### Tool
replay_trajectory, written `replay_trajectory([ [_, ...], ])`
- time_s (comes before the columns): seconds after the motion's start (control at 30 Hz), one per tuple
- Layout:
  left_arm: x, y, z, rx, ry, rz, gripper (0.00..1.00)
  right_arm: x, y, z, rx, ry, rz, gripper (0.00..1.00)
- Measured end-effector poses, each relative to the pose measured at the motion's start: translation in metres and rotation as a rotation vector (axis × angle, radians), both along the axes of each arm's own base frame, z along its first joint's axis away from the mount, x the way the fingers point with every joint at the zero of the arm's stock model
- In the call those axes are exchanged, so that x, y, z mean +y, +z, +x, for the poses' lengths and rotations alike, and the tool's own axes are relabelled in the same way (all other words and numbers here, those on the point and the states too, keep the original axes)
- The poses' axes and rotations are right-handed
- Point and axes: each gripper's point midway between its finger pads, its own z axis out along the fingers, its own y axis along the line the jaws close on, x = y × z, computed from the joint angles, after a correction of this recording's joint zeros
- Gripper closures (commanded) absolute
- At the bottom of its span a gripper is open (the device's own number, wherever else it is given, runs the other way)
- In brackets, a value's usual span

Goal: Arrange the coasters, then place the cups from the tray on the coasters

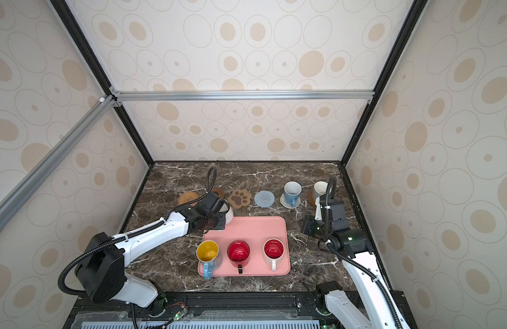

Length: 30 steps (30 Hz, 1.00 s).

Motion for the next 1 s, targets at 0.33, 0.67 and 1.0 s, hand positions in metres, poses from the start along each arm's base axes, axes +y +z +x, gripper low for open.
replay_trajectory([
  [0.33, -0.012, 0.001, 0.017, 0.004, 0.017, 0.006, 0.85, 0.0, 0.001, -0.004, -0.016, 0.024, -0.011, 0.55],
  [0.67, -0.034, -0.004, 0.042, 0.02, 0.034, 0.01, 0.87, 0.002, -0.002, -0.01, -0.016, 0.061, -0.023, 0.55],
  [1.0, -0.069, 0.0, 0.073, -0.003, 0.049, -0.007, 0.87, 0.007, -0.003, -0.014, -0.015, 0.115, -0.029, 0.55],
])
